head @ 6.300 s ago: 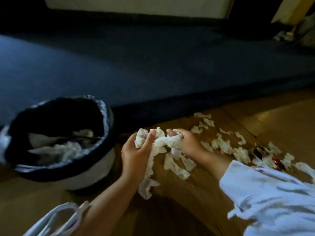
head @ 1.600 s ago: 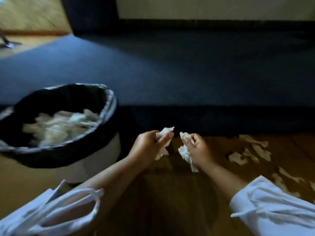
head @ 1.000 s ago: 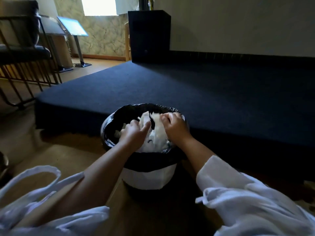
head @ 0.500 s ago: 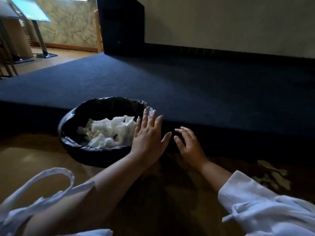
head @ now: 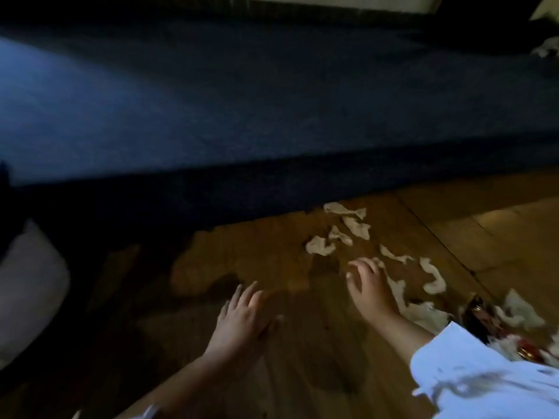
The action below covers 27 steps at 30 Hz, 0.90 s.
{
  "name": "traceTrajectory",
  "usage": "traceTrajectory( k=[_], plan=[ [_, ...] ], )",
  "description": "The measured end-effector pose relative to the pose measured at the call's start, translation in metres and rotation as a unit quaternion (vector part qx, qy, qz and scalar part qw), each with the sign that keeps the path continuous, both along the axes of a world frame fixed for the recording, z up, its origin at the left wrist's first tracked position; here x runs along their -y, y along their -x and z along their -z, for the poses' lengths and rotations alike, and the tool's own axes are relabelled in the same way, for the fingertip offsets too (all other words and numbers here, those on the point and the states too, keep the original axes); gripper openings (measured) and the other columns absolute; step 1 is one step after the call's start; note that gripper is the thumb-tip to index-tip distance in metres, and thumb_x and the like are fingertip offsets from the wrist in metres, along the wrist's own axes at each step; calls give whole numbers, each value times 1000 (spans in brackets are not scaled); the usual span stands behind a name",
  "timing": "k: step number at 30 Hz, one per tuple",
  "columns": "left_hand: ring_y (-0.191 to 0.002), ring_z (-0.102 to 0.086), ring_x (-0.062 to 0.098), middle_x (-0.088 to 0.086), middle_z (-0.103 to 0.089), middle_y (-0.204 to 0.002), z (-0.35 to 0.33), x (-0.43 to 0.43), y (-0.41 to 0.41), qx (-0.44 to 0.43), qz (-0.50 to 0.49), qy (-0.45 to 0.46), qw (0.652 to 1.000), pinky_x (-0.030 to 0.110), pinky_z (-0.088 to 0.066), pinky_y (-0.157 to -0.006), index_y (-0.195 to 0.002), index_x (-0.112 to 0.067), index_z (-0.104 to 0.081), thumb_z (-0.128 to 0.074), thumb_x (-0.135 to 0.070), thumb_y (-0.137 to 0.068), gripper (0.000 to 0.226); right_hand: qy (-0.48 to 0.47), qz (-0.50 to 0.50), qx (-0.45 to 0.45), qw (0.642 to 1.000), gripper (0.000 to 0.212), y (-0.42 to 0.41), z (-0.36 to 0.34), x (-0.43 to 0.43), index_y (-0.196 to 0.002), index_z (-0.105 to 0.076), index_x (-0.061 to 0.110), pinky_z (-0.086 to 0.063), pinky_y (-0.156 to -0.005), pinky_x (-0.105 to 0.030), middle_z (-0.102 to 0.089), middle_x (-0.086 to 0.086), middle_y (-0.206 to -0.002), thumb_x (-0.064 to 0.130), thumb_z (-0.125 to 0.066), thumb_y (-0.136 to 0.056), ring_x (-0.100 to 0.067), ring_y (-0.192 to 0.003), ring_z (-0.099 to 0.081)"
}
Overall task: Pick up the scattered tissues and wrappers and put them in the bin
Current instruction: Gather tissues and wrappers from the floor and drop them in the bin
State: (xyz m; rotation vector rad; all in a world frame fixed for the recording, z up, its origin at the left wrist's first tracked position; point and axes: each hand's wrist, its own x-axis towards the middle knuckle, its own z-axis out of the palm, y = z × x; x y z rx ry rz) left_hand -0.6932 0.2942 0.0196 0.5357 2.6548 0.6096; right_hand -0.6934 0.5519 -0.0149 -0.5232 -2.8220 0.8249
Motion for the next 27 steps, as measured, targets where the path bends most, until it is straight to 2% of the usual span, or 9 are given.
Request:
traceTrajectory(
  k=[3, 6, 8, 11, 16, 19, 24, 26, 27],
  plan=[
    [-146, -3, 18, -5, -6, -157, 20, -41, -1, 57, -11, -6, 998, 41, -11, -118, -148, -23, -13, -31, -57, -90, 69, -119, 74, 64, 988, 49, -4, 23, -44, -134, -42, 24, -21, -109, -48, -30, -4, -149, 41, -50, -89, -31, -138, -21],
    [-145, -10, 22, 3, -7, -157, 31, -73, 16, 95, -25, -30, 995, 41, -13, -118, -147, -17, -11, -42, -42, -94, 67, -85, 90, 158, 980, 55, 1, 38, -57, -140, -31, 31, -6, -112, -53, -16, 0, -155, 50, -42, -90, -34, -143, -4],
    [-144, -14, 27, 10, -9, -156, 35, -87, 30, 105, -44, -40, 993, 42, -18, -117, -146, -10, -13, -49, -29, -94, 67, -83, 36, 167, 982, 46, -6, 46, -53, -133, -44, 23, -22, -108, -52, -31, -5, -150, 37, -34, -91, -36, -138, -25],
    [-142, -18, 30, 15, -11, -155, 38, -104, 50, 99, -68, -67, 991, 44, -24, -115, -145, -6, -17, -47, -20, -95, 61, -76, -56, 123, 988, 38, -17, 65, -46, -110, -54, 21, -54, -76, -39, -66, -5, -110, 17, -37, -76, -32, -95, -64],
    [-140, -19, 33, 11, -11, -155, 48, -132, 86, 29, -27, -47, 998, 53, -30, -110, -147, -17, -17, -57, -29, -89, 72, 4, -74, -13, 997, 16, -10, 32, -50, -93, -61, 9, -49, -76, -42, -57, -12, -106, 5, -47, -86, -31, -95, -57],
    [-138, -17, 40, 12, -7, -155, 46, -162, 108, 28, -45, -23, 998, 57, -28, -109, -148, -24, -11, -56, -34, -90, 74, -7, -12, -71, 997, 16, -26, 11, -72, -99, -59, 12, -45, -76, -28, -55, -6, -107, 15, -45, -91, -21, -98, -54],
    [-139, -7, 45, 7, 4, -157, 50, -214, 134, 18, -16, 35, 999, 59, -21, -111, -146, -38, -3, -50, -49, -89, 75, -51, -21, 201, 978, 66, -83, 32, -110, -139, -22, 40, -28, -109, -51, -17, -6, -151, 72, -21, -81, -34, -136, -19],
    [-141, -1, 44, 6, 9, -157, 55, -228, 137, 17, 18, 65, 998, 57, -16, -113, -148, -34, 1, -48, -50, -89, 78, -88, -75, 246, 962, 83, -97, 45, -114, -141, -18, 39, -26, -105, -60, -18, -10, -152, 80, -4, -71, -38, -137, -21],
    [-141, 1, 42, 5, 11, -157, 57, -234, 137, 21, 33, 77, 996, 57, -13, -114, -148, -32, 4, -48, -52, -89, 81, -133, -94, 246, 956, 80, -98, 51, -113, -139, -25, 34, -35, -96, -63, -33, -13, -146, 78, -2, -75, -39, -131, -36]
  ],
)
